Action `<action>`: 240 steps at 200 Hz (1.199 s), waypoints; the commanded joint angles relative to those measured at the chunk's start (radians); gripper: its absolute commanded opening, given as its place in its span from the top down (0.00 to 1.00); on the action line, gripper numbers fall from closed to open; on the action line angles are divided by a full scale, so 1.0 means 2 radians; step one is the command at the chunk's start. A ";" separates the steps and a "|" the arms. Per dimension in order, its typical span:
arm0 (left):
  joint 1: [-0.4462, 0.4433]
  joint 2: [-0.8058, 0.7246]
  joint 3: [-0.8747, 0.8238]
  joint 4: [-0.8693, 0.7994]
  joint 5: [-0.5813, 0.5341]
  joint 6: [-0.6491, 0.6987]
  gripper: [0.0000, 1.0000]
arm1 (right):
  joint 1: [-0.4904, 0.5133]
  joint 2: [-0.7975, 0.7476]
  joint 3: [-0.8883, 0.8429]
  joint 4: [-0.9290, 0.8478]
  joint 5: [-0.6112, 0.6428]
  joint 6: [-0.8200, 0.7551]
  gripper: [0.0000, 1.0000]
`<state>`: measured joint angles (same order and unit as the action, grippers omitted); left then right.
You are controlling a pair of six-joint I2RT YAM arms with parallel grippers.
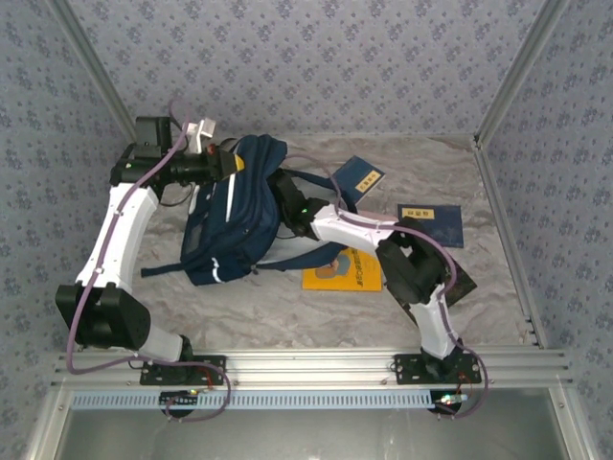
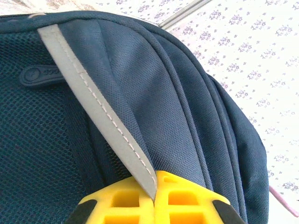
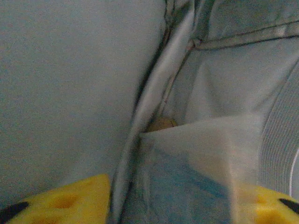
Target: Pack books, pencil case, and school supplies into a backpack
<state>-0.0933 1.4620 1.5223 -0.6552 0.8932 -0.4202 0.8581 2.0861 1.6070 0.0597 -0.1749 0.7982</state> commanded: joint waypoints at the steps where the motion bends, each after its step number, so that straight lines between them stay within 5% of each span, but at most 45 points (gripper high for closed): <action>1: -0.002 -0.029 0.047 0.059 0.037 0.001 1.00 | 0.009 0.018 0.032 -0.055 0.026 -0.005 0.29; 42: 0.008 -0.040 0.049 0.040 0.012 0.010 1.00 | -0.001 -0.055 0.011 -0.090 0.053 -0.066 0.00; 96: 0.039 -0.044 0.027 0.040 -0.028 -0.001 1.00 | -0.028 -0.149 -0.040 -0.127 0.026 -0.123 0.00; 143: 0.057 -0.042 0.038 -0.001 -0.112 0.007 1.00 | -0.048 -0.224 -0.060 -0.195 0.064 -0.161 0.00; 240: 0.057 -0.025 0.034 -0.030 -0.285 0.020 1.00 | -0.184 -0.372 -0.239 -0.323 0.101 -0.162 0.00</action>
<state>0.0078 1.4292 1.5574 -0.7906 0.4408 -0.3969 0.5240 1.3521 1.2289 -0.4591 -0.0147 0.4961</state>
